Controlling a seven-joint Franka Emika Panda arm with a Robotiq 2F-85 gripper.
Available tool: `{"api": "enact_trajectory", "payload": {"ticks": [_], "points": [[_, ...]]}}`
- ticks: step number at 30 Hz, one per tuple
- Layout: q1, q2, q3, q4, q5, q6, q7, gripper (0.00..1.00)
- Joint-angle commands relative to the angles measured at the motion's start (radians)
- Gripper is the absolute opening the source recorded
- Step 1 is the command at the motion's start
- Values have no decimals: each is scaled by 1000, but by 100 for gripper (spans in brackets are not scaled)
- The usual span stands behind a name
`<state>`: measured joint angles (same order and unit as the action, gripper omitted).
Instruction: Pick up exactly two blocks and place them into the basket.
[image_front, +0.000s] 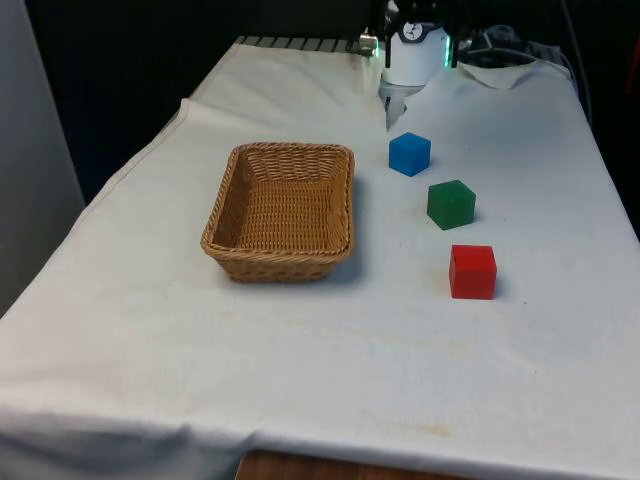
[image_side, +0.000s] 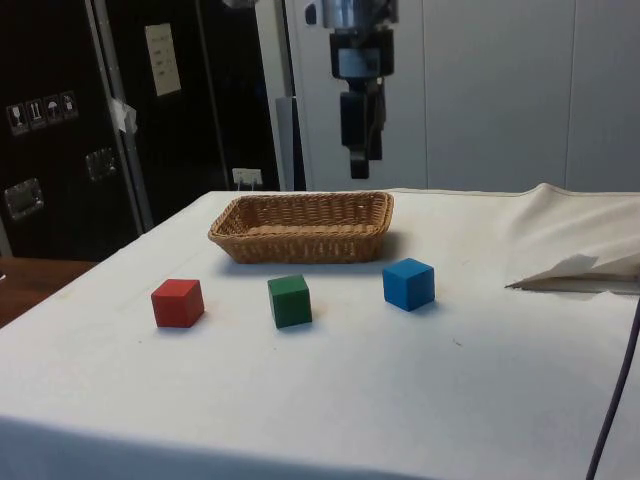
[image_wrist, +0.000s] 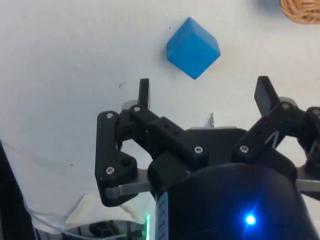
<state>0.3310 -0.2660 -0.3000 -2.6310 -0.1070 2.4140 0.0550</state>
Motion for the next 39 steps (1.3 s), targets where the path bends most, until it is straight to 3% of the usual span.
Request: {"api": "enact_trajectory", "payload": {"ticks": [1,5,6,7,13,14,15,16,21,22,23,29,31,32,39], "points": [[-7,-9,1,-21,-16,22,7,100],[-14,-19,-5,-71,-25,62,4,100],[-6,-12,-8,-64,-12,51,-2,100],[-15,-21,-7,-85,-29,74,4,100],[-23,-25,-23,-166,-48,152,2,100],[-13,-21,-25,-153,-32,134,-4,100],[-24,-23,-27,-187,-53,175,2,100],[-25,-22,-29,-196,-55,186,1,100],[-23,-5,-39,-239,-53,249,-7,100],[-16,-14,-41,-236,-39,227,-13,100],[-22,2,-40,-244,-51,263,-8,100],[-9,94,-35,-254,-35,372,-8,100],[-13,106,-35,-253,-38,379,-10,100],[-7,123,-32,-250,-31,401,-7,100],[-3,238,-17,-230,-25,503,4,100]]}}
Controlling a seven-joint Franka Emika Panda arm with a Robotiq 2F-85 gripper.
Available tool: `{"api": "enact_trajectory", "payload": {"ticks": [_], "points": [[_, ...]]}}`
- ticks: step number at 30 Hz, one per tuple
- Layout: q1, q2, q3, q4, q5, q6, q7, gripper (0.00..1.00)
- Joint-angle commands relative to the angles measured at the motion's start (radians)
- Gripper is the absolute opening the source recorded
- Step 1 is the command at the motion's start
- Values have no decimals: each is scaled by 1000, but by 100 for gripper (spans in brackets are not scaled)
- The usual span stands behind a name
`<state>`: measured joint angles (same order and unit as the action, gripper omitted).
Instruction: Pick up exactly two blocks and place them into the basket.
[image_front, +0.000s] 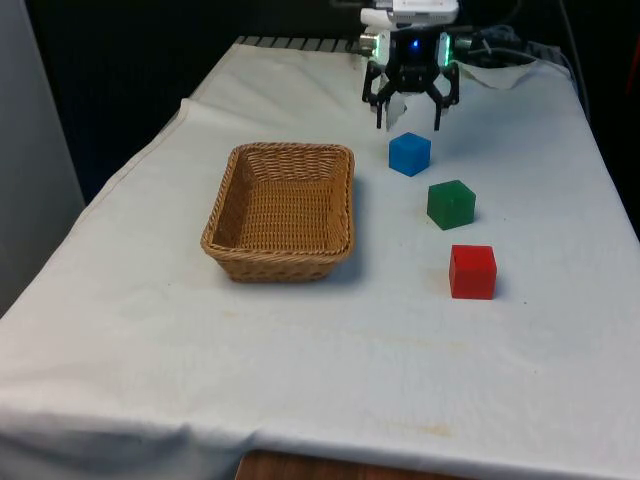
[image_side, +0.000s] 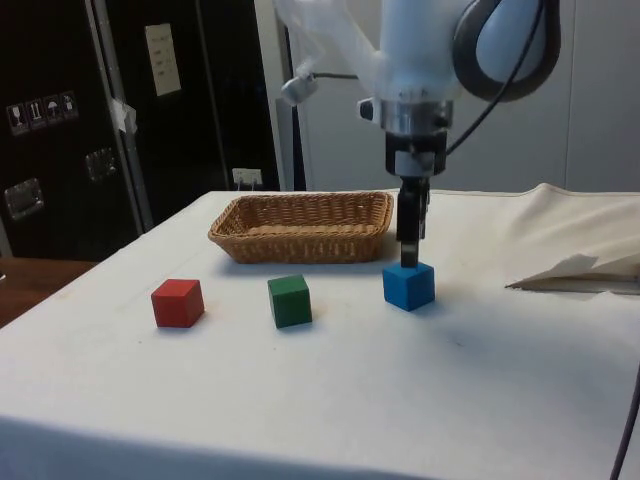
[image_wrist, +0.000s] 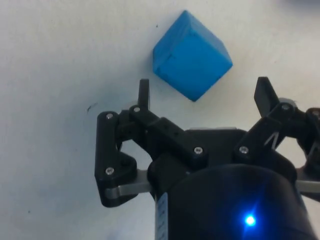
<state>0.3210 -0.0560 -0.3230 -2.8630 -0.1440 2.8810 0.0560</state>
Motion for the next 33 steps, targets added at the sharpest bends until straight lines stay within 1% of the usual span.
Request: {"api": "enact_trajectory", "payload": {"ticks": [1,2,5,7,9,10,11,14,18,19,20,21,23,24,27,28,29,33], "points": [[1,15,2,2,0,13,1,100],[7,42,8,4,12,49,5,100],[7,82,17,8,16,86,12,100],[6,118,29,13,21,117,19,100],[3,139,37,16,25,133,24,100],[3,142,23,23,0,123,29,100],[2,149,41,18,26,141,26,100],[-4,169,48,22,25,158,29,100],[-5,189,47,26,20,174,32,100],[3,199,28,36,1,166,37,96],[-4,191,47,26,20,175,32,96],[-4,193,46,26,19,177,32,79],[-4,195,46,26,18,177,32,56],[-4,195,45,26,18,178,32,46],[-3,196,45,27,18,179,33,45],[3,199,28,36,1,166,37,45],[-3,196,45,27,18,179,33,45],[-3,197,45,27,17,180,33,45]]}}
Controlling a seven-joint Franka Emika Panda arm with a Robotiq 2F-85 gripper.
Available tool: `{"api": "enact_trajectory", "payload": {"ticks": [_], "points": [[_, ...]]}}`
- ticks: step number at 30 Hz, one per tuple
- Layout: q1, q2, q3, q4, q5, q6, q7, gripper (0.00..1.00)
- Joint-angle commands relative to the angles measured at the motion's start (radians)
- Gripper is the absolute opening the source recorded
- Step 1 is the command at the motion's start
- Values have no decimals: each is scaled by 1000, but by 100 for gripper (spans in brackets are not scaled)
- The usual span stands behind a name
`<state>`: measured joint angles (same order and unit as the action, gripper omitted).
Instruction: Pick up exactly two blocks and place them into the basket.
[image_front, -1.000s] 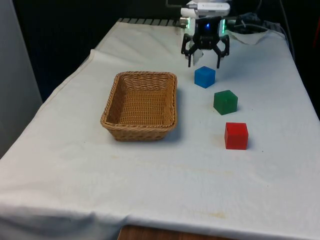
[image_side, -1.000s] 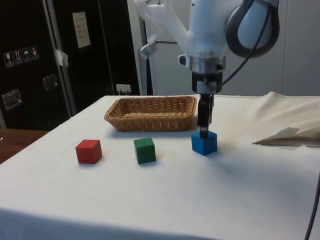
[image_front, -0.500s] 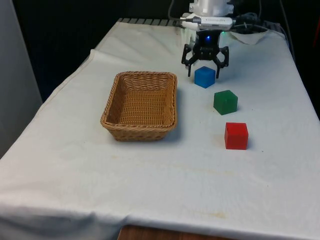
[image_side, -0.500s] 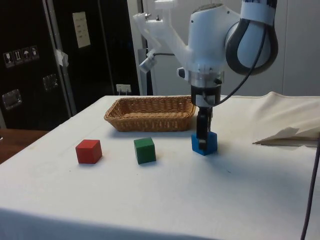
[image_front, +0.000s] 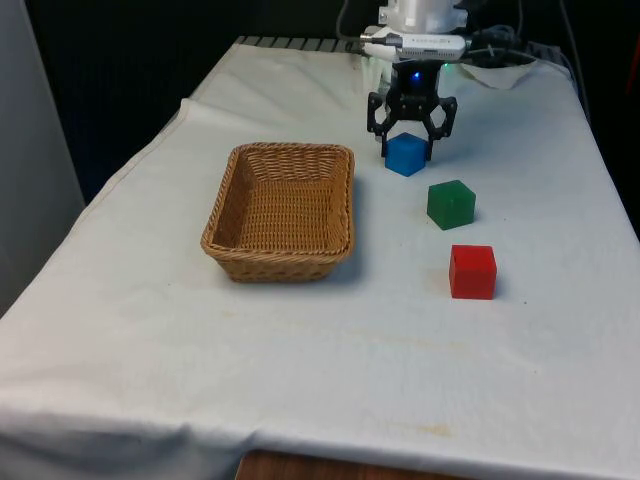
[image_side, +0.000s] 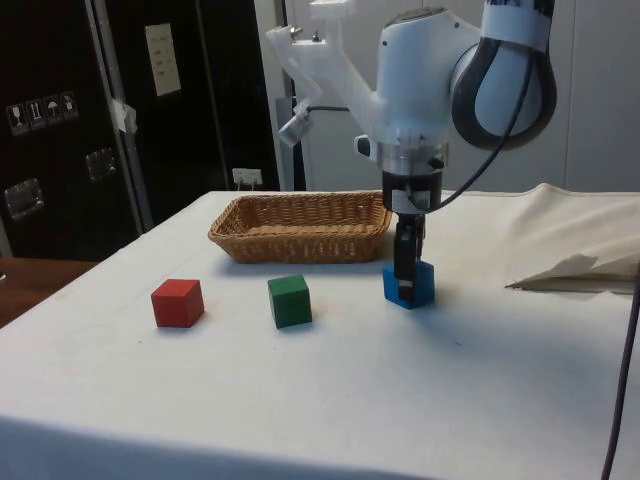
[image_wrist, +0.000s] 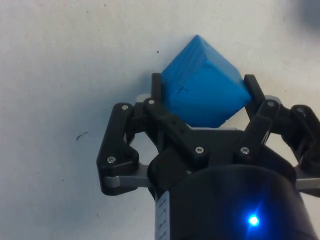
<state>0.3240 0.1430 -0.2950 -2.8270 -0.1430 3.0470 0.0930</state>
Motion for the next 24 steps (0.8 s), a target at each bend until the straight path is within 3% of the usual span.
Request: {"api": "enact_trajectory", "payload": {"ticks": [1,6,9,14,15,16,24], "points": [[-6,-1,17,-9,16,14,-4,45],[0,0,0,0,0,0,0,45],[5,-45,1,5,0,-34,3,45],[5,-90,0,11,-8,-80,7,45],[2,-79,3,7,0,-60,0,45],[4,-114,1,14,-11,-104,9,45],[0,-212,11,27,-13,-205,12,45]]}}
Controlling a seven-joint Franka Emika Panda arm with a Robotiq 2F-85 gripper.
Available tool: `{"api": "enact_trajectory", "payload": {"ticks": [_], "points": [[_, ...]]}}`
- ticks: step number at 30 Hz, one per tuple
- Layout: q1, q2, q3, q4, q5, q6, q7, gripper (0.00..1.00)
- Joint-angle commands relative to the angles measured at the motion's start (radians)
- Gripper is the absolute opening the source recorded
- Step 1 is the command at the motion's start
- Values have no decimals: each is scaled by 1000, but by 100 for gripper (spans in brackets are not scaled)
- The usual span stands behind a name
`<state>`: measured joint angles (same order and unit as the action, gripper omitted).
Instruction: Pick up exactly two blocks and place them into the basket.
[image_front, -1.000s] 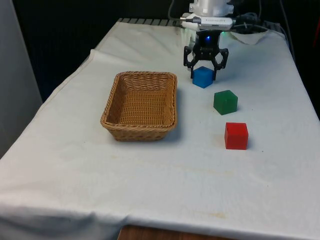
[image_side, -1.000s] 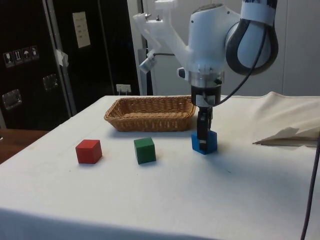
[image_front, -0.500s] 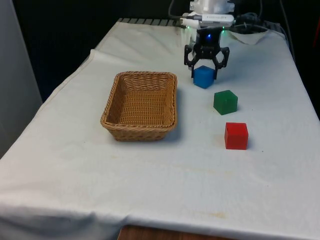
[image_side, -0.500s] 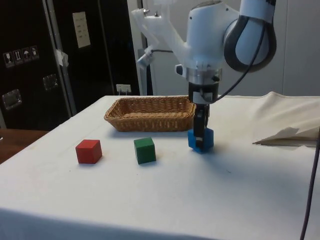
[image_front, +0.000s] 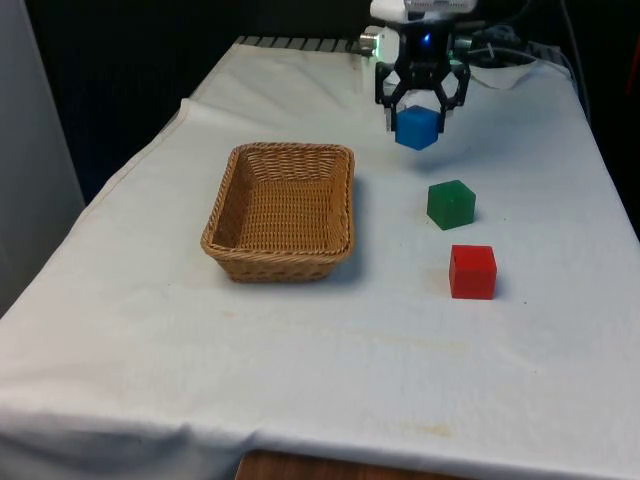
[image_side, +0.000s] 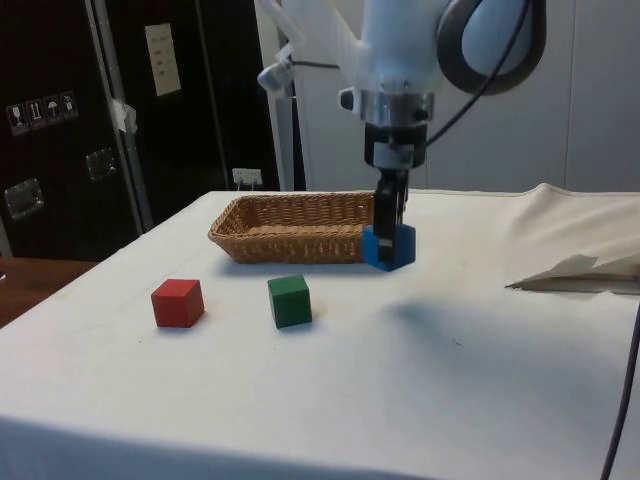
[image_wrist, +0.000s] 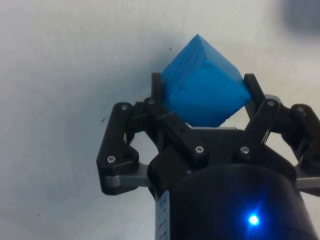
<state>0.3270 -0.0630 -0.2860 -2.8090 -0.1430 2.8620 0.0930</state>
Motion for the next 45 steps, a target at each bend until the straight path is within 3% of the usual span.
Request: {"api": "enact_trajectory", "payload": {"ticks": [1,5,10,11,18,19,20,24,27,28,36,37,45], "points": [[0,-8,1,3,0,-11,0,45],[-4,-40,3,25,-12,-64,7,45],[-1,-68,-6,80,7,-138,-22,45],[-2,-67,-2,68,0,-121,-10,45],[0,-69,-30,158,25,-210,-72,45],[-5,-67,-25,149,3,-194,-51,45],[0,-68,-33,168,25,-218,-78,45],[-3,-60,-52,213,21,-254,-107,45],[-5,-51,-64,233,20,-261,-126,45],[-8,-53,-62,229,4,-254,-110,45],[-8,-3,-95,287,16,-259,-178,45],[-9,-2,-94,285,4,-254,-165,45],[-11,52,-129,340,22,-253,-240,45]]}}
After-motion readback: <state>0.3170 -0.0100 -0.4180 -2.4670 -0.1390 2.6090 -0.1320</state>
